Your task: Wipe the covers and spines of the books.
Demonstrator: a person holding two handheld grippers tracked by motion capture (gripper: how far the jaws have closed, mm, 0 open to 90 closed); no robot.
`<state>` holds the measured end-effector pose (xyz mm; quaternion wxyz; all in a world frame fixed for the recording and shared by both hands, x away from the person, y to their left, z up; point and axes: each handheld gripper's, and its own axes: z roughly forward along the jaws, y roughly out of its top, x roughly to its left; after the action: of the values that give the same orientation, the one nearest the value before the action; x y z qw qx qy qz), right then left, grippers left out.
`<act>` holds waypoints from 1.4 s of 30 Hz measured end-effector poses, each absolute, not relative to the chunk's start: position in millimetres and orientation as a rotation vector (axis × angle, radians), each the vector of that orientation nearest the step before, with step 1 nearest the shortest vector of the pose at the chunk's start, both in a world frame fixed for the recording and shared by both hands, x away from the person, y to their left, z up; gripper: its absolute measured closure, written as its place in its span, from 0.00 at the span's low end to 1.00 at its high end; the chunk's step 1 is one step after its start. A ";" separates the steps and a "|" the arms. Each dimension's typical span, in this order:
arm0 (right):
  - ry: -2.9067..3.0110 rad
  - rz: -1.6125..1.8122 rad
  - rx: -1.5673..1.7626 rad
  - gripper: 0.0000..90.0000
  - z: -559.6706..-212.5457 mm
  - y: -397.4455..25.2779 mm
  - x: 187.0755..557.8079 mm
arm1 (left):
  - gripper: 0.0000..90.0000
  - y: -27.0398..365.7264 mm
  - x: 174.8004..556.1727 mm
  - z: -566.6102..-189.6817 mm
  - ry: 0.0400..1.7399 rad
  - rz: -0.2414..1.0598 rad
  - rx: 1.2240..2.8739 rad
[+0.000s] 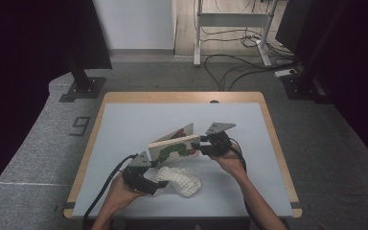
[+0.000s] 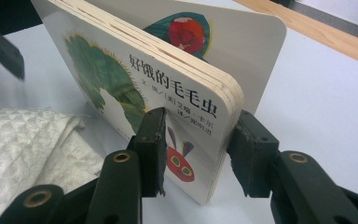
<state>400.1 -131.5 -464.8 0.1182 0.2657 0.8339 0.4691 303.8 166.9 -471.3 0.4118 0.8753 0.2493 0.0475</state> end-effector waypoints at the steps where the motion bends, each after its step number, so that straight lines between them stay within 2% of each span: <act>1: 2.439 1.371 0.776 0.64 -464.8 -131.4 400.0 | 0.15 163.7 304.7 -474.8 0.624 0.114 2.208; 5: 2.439 1.370 0.772 0.63 -465.0 -131.1 400.1 | 0.18 154.7 308.8 -487.2 0.623 0.094 2.240; 8: 2.439 1.373 0.769 0.63 -465.3 -131.5 400.3 | 0.25 150.8 310.9 -493.3 0.638 0.108 2.264; 14: 2.436 1.380 0.773 0.63 -466.1 -131.7 399.8 | 0.46 145.4 314.0 -504.5 0.643 0.114 2.279; 15: 2.436 1.380 0.773 0.63 -466.1 -131.7 399.8 | 0.46 144.9 313.2 -505.3 0.635 0.127 2.290; 16: 2.435 1.378 0.774 0.62 -466.1 -131.4 399.9 | 0.57 144.4 312.3 -506.1 0.622 0.140 2.304; 20: 2.434 1.376 0.778 0.62 -466.1 -130.8 399.5 | 0.69 145.4 309.7 -502.9 0.605 0.163 2.299; 42: 2.434 1.385 0.787 0.62 -466.5 -131.4 399.8 | 0.71 181.9 300.4 -461.6 0.658 0.200 2.248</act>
<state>399.8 -131.4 -466.5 0.1161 0.2689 0.8310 0.4729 300.4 181.9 -461.6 0.3849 0.8826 0.2583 0.0786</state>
